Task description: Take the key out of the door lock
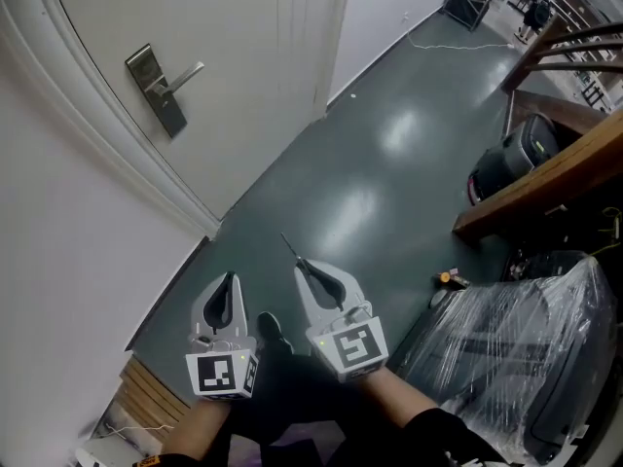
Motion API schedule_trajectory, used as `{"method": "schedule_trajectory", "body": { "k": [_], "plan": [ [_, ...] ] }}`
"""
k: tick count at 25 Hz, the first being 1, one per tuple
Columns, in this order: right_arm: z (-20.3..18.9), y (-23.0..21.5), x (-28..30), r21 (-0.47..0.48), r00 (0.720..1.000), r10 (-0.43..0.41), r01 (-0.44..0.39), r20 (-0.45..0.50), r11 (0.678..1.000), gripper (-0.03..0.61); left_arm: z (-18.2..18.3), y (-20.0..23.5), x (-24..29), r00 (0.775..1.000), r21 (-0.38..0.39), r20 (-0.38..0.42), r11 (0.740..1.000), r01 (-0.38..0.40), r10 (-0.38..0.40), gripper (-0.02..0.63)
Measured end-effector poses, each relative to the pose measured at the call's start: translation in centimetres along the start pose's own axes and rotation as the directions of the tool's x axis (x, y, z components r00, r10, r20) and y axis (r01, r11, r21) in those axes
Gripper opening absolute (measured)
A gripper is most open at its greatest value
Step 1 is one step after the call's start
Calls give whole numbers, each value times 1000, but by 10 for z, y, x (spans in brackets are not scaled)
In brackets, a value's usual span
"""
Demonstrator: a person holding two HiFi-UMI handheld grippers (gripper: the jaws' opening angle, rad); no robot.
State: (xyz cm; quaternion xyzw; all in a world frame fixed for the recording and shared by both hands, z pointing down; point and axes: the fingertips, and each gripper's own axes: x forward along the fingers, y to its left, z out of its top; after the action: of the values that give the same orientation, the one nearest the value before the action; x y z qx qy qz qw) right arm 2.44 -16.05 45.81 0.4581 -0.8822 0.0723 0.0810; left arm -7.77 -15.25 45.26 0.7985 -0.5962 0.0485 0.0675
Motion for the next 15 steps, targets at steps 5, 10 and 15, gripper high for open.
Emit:
{"method": "schedule_trajectory", "body": {
  "k": [5,10,15],
  "plan": [
    [-12,-1,-52,-23,999,42,-41,10,999,15,-7,-52,-32,999,18,-11,999,-30,30,18],
    [-21,3,-85,-31,998,67,-67,4,997,15,-9,-78,-65,998,32,-11,998,-61,62,17],
    [-20,25,-112,-59,996,85,-85,1,995,15,-7,-75,-100,993,20,21,993,-115,114,17]
  ]
}}
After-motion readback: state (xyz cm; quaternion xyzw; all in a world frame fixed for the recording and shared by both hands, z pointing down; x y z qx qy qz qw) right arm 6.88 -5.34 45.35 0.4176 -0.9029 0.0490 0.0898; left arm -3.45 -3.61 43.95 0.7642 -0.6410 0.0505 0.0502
